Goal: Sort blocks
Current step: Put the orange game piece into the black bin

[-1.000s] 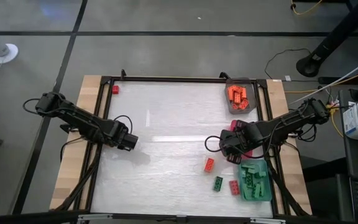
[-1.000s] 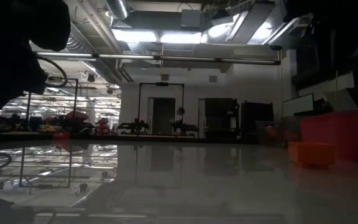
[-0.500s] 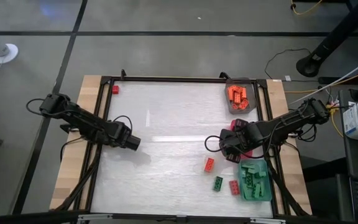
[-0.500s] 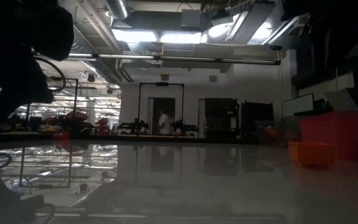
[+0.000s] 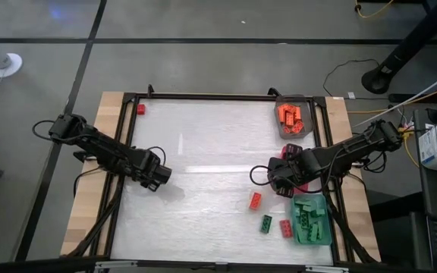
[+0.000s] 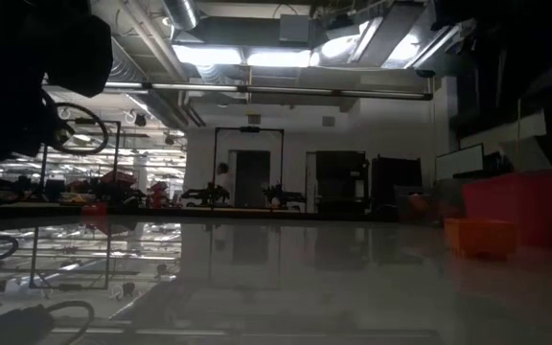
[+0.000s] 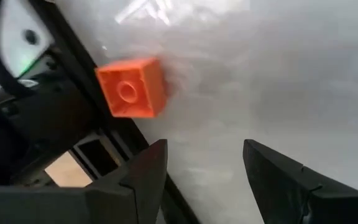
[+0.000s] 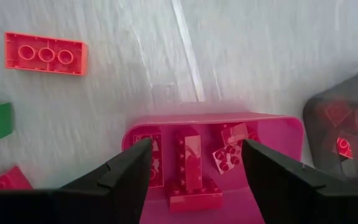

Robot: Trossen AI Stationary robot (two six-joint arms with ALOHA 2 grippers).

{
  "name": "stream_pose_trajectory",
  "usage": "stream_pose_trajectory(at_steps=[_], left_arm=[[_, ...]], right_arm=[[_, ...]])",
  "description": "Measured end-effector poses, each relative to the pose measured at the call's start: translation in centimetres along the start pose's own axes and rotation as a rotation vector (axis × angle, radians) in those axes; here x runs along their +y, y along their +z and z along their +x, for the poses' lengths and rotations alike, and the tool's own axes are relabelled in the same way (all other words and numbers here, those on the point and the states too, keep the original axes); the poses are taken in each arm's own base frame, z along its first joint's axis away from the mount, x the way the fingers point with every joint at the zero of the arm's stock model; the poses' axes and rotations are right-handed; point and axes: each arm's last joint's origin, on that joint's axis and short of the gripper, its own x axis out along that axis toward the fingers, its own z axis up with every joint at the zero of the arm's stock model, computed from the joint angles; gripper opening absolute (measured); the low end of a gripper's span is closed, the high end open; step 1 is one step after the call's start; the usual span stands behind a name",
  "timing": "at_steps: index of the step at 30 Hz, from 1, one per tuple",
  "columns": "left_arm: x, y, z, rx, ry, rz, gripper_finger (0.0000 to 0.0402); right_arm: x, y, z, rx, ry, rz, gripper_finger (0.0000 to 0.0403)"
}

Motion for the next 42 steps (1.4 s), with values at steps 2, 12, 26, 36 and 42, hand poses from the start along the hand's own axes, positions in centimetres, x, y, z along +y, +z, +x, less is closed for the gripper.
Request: stream_pose_trajectory(at_steps=[2,12,26,36,42], left_arm=[[-0.1,-0.2,0.0,0.033,-0.011,0.070,0.0198],[-0.4,-1.2,-0.7,0.097,-0.055,0.502,0.0198],[0.1,-0.6,-0.7,-0.073,0.115,0.959,0.0198],[-0.7,-0.2,1.1,0.057,0.255,1.193,0.0198],[-1.7,0.2,2.8,0.141,0.366,1.207,0.0198]], right_arm=[[0.0,0.0,0.0,0.000,0.000,0.000,0.0248],[0.2,0.3,0.0,-0.027,0.019,0.008,0.0248],[0.3,0.4,0.0,-0.041,0.031,0.013,0.0248],[0.3,0.5,0.0,-0.044,0.035,0.014,0.0248],[0.3,0.5,0.0,-0.044,0.035,0.014,0.0248]])
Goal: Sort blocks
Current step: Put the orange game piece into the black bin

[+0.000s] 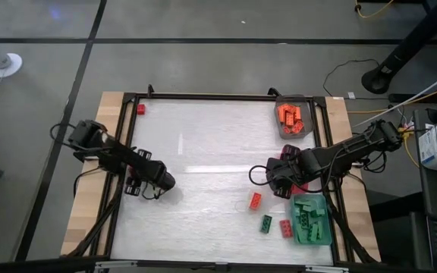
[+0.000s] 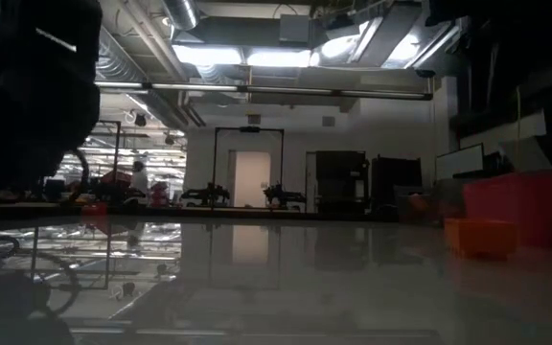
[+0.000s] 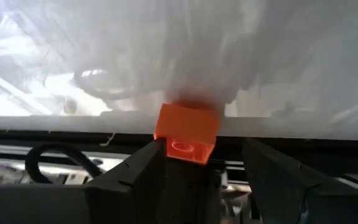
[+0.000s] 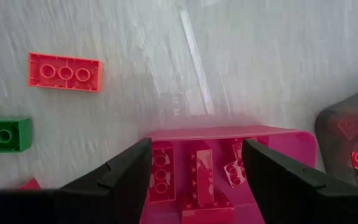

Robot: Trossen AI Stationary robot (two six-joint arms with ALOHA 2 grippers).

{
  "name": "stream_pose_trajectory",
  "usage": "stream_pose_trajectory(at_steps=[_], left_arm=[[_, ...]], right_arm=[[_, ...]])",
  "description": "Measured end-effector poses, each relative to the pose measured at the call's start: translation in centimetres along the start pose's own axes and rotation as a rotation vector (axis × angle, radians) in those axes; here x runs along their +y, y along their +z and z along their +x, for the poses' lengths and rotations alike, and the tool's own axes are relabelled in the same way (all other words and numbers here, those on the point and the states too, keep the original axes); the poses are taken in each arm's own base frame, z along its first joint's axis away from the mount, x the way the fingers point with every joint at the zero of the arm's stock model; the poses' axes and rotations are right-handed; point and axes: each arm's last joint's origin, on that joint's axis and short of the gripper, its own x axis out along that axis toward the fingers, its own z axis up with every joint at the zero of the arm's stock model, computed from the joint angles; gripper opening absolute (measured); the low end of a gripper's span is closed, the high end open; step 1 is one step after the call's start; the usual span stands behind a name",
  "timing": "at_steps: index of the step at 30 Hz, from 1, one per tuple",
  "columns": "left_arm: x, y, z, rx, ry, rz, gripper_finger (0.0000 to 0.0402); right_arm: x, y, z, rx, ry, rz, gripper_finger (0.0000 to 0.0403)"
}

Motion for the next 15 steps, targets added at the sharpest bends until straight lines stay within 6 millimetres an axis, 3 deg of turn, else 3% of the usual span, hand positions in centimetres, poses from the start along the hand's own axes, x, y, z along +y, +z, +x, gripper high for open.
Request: stream_pose_trajectory(at_steps=[11,15], left_arm=[[-0.2,2.2,1.7,0.070,0.073,-0.020,0.0198],[-0.3,2.3,1.8,0.070,0.066,-0.019,0.0173]], right_arm=[[0.0,0.0,0.0,-0.002,0.002,0.001,0.0248],[0.0,0.0,0.0,-0.004,0.004,0.001,0.0248]])
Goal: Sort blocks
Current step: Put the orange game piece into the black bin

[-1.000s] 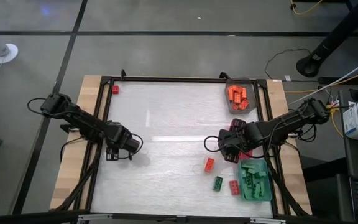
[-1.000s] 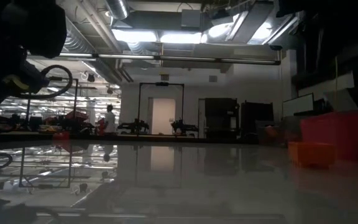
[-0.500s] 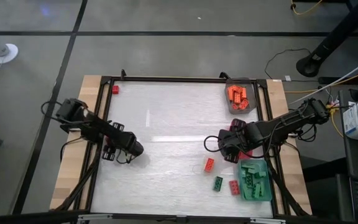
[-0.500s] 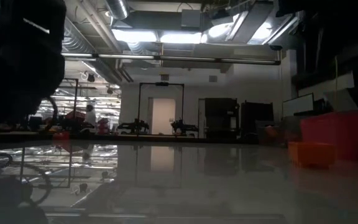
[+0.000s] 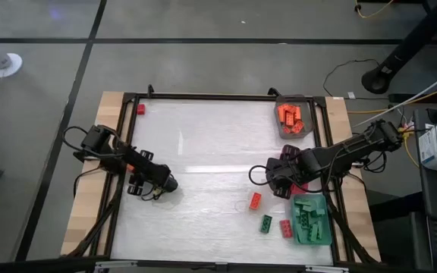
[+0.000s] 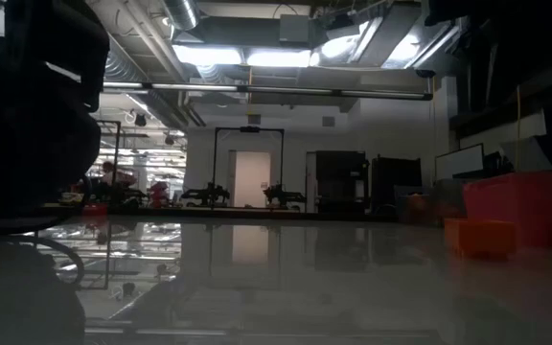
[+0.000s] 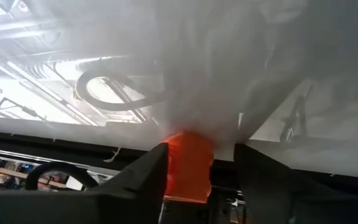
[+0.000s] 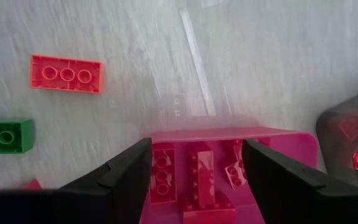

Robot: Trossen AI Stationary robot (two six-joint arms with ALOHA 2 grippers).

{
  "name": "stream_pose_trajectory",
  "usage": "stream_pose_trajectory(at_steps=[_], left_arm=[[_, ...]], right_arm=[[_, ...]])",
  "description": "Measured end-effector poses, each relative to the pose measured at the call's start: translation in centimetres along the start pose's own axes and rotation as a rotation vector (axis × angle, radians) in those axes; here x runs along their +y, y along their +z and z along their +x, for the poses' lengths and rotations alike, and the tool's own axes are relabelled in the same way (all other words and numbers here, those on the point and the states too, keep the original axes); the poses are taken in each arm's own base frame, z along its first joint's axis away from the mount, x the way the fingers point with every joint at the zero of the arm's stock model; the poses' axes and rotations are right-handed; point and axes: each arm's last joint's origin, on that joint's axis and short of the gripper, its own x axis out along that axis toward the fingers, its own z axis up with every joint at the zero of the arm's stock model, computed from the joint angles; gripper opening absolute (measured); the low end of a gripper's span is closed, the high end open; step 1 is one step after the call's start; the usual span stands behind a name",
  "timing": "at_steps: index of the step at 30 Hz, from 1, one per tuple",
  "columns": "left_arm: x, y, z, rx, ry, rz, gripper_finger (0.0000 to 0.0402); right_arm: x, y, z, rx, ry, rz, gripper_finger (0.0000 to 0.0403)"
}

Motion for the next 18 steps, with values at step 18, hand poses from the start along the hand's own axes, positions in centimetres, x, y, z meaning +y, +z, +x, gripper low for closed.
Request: stream_pose_trajectory(at_steps=[18], left_arm=[[0.05,-0.01,-0.51,0.004,0.001,-0.027,0.0003]], right_arm=[[0.04,0.06,0.00,-0.006,0.004,0.002,0.0248]])
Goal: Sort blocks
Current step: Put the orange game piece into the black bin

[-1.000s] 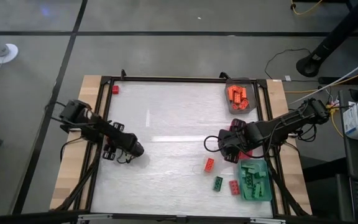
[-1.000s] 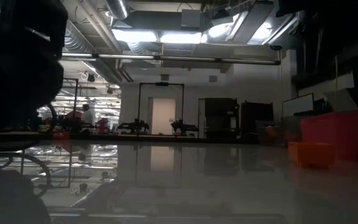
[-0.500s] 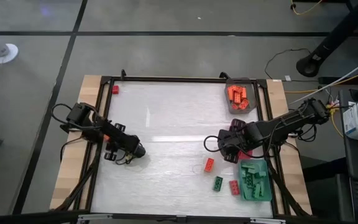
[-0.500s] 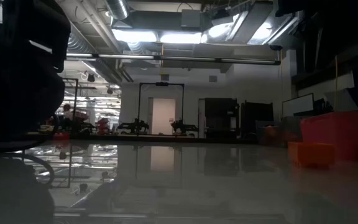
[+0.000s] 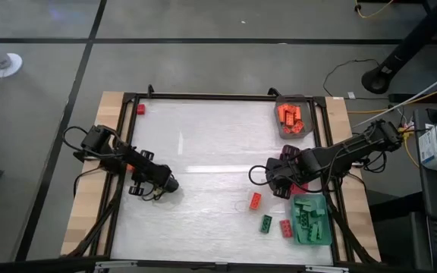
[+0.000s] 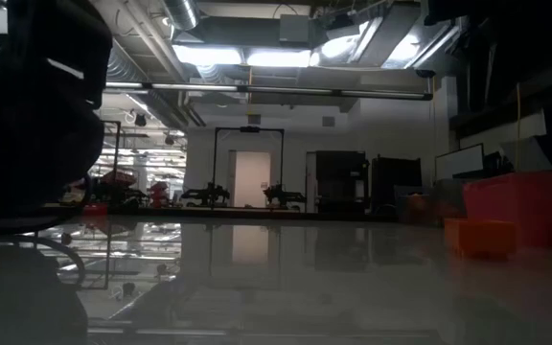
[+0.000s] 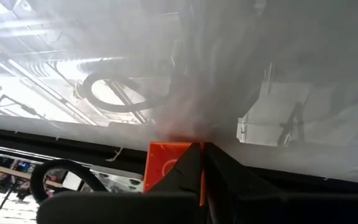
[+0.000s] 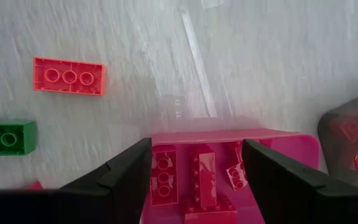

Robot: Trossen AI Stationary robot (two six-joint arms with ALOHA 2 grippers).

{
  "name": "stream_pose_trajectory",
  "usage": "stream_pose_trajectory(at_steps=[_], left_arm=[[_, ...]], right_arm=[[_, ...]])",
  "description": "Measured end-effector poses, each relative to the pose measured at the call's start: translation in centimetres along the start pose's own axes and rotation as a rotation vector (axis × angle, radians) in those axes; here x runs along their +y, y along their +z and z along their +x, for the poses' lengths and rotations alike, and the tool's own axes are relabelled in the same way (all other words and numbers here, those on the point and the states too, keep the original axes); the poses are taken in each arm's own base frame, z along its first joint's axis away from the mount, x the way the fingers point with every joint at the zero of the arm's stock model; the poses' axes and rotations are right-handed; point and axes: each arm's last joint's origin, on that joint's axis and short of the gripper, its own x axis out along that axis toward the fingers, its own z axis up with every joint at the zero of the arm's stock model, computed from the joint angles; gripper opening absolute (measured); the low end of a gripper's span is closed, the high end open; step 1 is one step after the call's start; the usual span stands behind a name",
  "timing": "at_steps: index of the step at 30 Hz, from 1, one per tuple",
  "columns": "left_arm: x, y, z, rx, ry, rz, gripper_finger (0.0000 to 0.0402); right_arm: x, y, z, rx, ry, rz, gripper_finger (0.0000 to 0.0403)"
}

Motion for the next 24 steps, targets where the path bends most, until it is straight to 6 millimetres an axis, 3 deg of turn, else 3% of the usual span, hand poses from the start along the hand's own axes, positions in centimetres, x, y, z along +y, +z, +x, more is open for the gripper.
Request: stream_pose_trajectory(at_steps=[9,16,24], left_arm=[[0.0,0.5,-1.6,-0.039,-0.028,-0.024,0.0028],[0.2,1.7,-3.7,-0.153,-0.075,-0.060,0.0011],[1.8,0.2,-4.2,0.016,-0.065,-0.068,0.0010]], right_arm=[[0.0,0.0,0.0,0.000,0.000,0.000,0.0248],[0.0,0.0,0.0,0.000,0.000,0.000,0.0248],[0.0,0.0,0.0,0.000,0.001,0.000,0.0248]])
